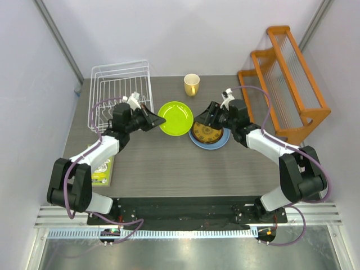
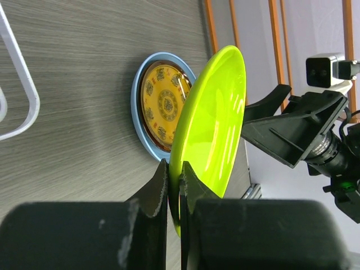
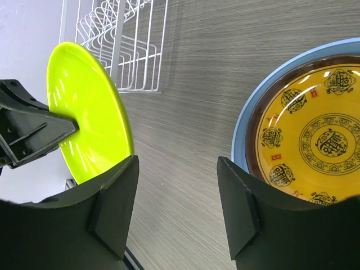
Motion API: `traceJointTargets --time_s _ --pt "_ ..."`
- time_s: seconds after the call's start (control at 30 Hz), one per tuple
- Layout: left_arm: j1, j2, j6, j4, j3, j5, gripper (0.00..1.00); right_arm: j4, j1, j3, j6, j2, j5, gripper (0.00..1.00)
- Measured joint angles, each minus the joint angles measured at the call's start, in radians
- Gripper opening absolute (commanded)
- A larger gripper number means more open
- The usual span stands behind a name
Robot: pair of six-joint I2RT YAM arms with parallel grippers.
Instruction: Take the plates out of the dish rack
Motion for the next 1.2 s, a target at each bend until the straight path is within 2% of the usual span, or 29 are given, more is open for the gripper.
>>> traceJointTargets --time_s 0.63,0.73,0.77,0.83,0.87,0.9,0.97,1.13,1.17,1.2 --pt "-0.052 0.046 0.003 0.001 -0.002 -0.037 0.0 -0.004 0.02 0.002 0.0 -0.01 -0.006 0.61" --pt "-0.075 0.06 0.003 0.001 -0.001 -0.037 0.0 -0.003 0.021 0.007 -0.002 0.006 -0.015 0.44" --pt "-0.083 0.065 0.003 0.002 0.0 -0.037 0.0 -0.003 0.021 0.008 0.0 0.013 -0.019 0.3" --pt "-0.097 0.073 0.003 0.002 0.002 -0.038 0.0 -0.001 0.021 0.009 0.0 0.027 -0.023 0.2" --pt "-0.1 0.074 0.003 0.003 0.002 -0.041 0.0 -0.01 0.02 0.01 -0.003 0.032 -0.016 0.09" --pt "-0.1 0.074 0.002 0.003 0.002 -0.042 0.0 -0.011 0.016 0.01 0.0 0.035 -0.016 0.06" --pt "-0.1 0.074 0.002 0.007 0.003 -0.045 0.0 -0.012 0.014 0.01 -0.008 0.042 -0.018 0.01" --pt "-0.096 0.074 -0.014 0.011 0.003 -0.05 0.0 -0.006 0.013 0.011 -0.021 0.042 -0.025 0.01" --pt "-0.096 0.074 -0.014 0.013 0.003 -0.051 0.02 -0.004 0.013 0.01 -0.021 0.042 -0.026 0.01" --pt "-0.096 0.074 -0.016 0.015 0.003 -0.051 0.09 -0.003 0.013 0.01 -0.021 0.042 -0.026 0.01"
